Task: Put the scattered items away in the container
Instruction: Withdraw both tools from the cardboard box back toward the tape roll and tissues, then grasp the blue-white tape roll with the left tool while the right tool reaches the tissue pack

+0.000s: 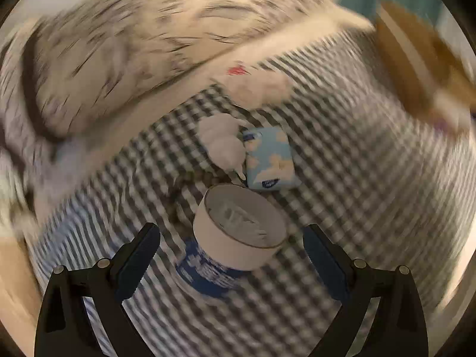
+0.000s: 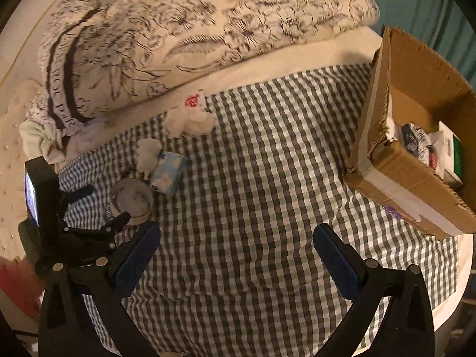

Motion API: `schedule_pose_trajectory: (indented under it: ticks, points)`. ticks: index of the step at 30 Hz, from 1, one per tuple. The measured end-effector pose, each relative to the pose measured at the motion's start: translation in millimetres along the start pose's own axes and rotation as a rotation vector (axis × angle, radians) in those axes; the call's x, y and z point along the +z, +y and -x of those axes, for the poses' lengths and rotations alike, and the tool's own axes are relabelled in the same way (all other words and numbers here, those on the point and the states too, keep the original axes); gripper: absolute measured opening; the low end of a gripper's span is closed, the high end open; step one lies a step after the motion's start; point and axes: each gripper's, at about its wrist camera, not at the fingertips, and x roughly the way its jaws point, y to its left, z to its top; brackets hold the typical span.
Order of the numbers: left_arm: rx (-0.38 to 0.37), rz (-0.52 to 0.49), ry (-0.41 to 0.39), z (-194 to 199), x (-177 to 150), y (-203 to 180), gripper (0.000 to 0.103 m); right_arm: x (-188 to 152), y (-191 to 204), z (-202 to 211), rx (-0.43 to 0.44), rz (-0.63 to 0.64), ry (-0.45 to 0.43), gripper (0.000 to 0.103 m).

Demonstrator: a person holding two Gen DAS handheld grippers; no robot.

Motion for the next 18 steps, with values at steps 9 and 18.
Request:
schedule_pose_trajectory:
  ticks: [9, 18]
  points:
    - [0.001, -0.233, 0.034, -37, 3, -19, 0.099, 7, 0, -33, 0.011, -0.014, 0.058, 0.103]
    - [-0.123, -0.06, 0.016, -47, 5, 9, 0.085, 20, 13, -71, 0.031, 0.007, 0.086, 0.103]
